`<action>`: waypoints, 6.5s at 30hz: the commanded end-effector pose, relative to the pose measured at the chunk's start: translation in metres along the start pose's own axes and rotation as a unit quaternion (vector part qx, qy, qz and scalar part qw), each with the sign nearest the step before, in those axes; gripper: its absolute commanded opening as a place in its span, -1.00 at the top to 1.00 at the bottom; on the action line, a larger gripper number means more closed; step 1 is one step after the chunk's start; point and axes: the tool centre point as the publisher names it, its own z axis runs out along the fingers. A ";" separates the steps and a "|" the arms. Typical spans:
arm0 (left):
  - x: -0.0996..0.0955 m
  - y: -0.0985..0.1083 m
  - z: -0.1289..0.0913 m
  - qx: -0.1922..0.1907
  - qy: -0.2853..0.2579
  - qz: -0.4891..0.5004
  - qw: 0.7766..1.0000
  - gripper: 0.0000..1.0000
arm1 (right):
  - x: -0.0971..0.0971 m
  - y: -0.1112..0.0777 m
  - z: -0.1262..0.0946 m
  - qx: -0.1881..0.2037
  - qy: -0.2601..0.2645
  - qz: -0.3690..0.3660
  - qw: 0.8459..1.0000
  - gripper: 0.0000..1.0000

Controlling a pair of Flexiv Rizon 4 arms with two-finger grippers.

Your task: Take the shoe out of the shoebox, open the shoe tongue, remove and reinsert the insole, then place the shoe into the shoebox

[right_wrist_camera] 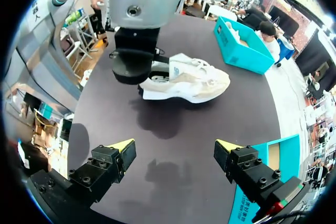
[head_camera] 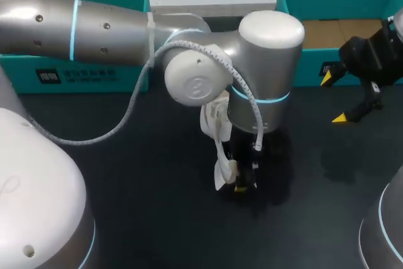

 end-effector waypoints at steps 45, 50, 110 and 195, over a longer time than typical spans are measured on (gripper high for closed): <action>-0.136 0.255 -0.187 -0.046 -0.013 0.223 0.974 1.00 | 0.000 0.000 0.001 0.002 0.000 0.000 1.000 -1.00; -0.177 0.306 -0.189 -0.045 -0.020 0.200 0.979 1.00 | 0.000 0.000 0.001 0.002 0.000 0.000 1.000 -1.00; -0.404 0.504 -0.172 0.006 -0.056 0.073 0.996 1.00 | 0.000 0.000 0.001 0.002 0.000 0.000 1.000 -1.00; -0.497 0.553 -0.217 -0.147 -0.030 0.710 0.688 1.00 | 0.000 0.000 0.001 0.002 0.000 0.000 1.000 -1.00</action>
